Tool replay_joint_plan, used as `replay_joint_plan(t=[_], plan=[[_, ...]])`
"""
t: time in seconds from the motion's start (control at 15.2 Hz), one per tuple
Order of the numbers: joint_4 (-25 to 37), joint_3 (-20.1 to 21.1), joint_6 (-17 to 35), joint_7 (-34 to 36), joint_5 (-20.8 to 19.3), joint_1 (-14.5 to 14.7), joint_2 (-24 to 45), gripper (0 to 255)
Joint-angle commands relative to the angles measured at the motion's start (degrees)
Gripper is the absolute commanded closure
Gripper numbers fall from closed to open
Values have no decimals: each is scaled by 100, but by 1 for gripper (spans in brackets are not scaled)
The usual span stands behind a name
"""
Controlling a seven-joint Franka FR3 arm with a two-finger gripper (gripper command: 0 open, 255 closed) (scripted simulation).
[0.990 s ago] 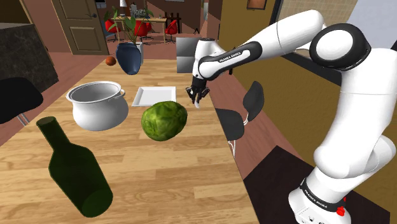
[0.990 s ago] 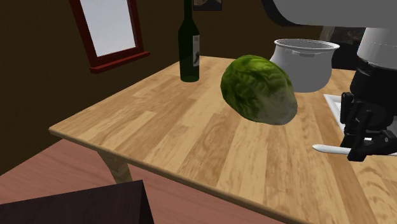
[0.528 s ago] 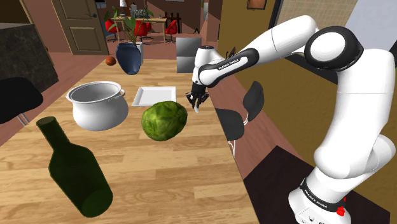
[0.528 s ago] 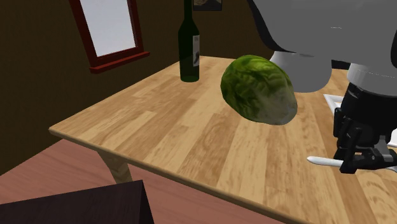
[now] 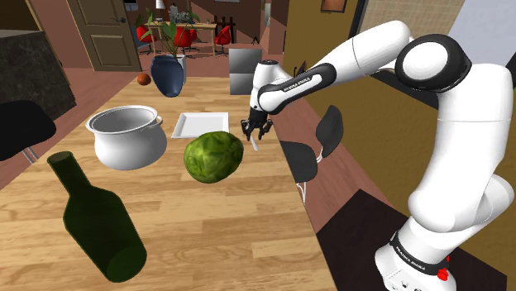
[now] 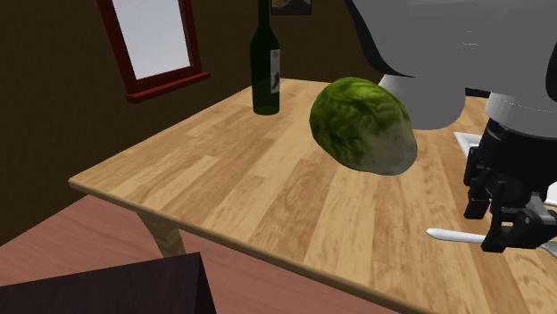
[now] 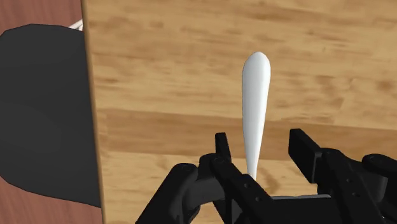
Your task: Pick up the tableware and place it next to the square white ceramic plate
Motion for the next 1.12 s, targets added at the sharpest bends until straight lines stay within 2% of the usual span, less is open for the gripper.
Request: replay_joint_plan(t=[0.0,0.26,0.53,1.06], plan=[[0,0,0,0,0,0,0,0],[0,0,0,0,0,0,0,0],[92,166,-513,-205,328,-155,-481,0],[92,164,-513,-205,329,-154,-481,0]])
